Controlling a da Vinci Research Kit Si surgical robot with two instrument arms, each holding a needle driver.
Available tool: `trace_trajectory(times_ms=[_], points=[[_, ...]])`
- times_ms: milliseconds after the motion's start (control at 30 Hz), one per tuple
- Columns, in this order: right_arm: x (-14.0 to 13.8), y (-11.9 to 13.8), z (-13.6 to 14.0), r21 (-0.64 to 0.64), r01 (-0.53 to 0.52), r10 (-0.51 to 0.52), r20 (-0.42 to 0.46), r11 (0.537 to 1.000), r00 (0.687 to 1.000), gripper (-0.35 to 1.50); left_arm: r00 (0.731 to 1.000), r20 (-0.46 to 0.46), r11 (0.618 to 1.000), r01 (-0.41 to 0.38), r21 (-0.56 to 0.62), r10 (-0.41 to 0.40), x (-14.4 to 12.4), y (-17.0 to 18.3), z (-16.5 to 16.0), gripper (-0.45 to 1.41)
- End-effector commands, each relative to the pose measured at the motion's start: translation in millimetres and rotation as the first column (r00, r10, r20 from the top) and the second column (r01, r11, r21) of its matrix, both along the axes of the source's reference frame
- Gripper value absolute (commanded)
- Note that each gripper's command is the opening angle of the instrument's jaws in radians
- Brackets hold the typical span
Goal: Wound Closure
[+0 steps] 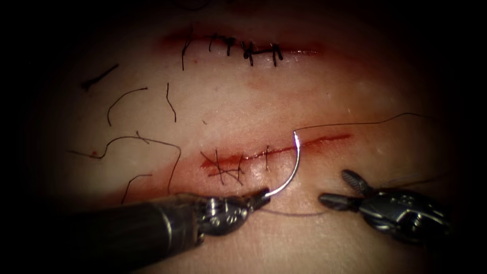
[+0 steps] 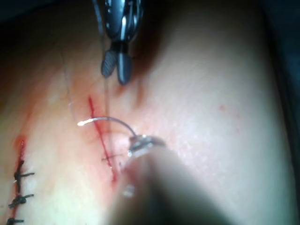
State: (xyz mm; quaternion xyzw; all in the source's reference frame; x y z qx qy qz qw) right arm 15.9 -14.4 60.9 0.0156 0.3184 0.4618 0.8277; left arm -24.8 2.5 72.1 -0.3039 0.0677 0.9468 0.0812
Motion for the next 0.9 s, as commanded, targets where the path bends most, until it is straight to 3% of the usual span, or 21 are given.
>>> trace_trajectory(times_ms=[33, 400, 900], points=[[0.8, 0.2, 1.1, 0.013, -0.004, 0.004, -0.018, 1.000, 1.000, 1.28, 1.000, -0.007, 1.000, -0.005, -0.005, 0.004, -0.5, -0.4, 0.5, -0.45], [3.1, 2.3, 4.4, 0.097, -0.041, 0.053, -0.125, 0.995, 0.991, 1.26, 0.996, -0.079, 0.993, -0.036, -0.115, 0.027, -1.0, -0.2, 0.5, -0.45], [5.1, 3.0, 7.2, 0.188, -0.037, 0.057, -0.103, 0.981, 0.993, 1.18, 0.991, -0.124, 0.987, -0.060, -0.151, 0.042, -1.1, -0.3, 0.4, -0.45]])
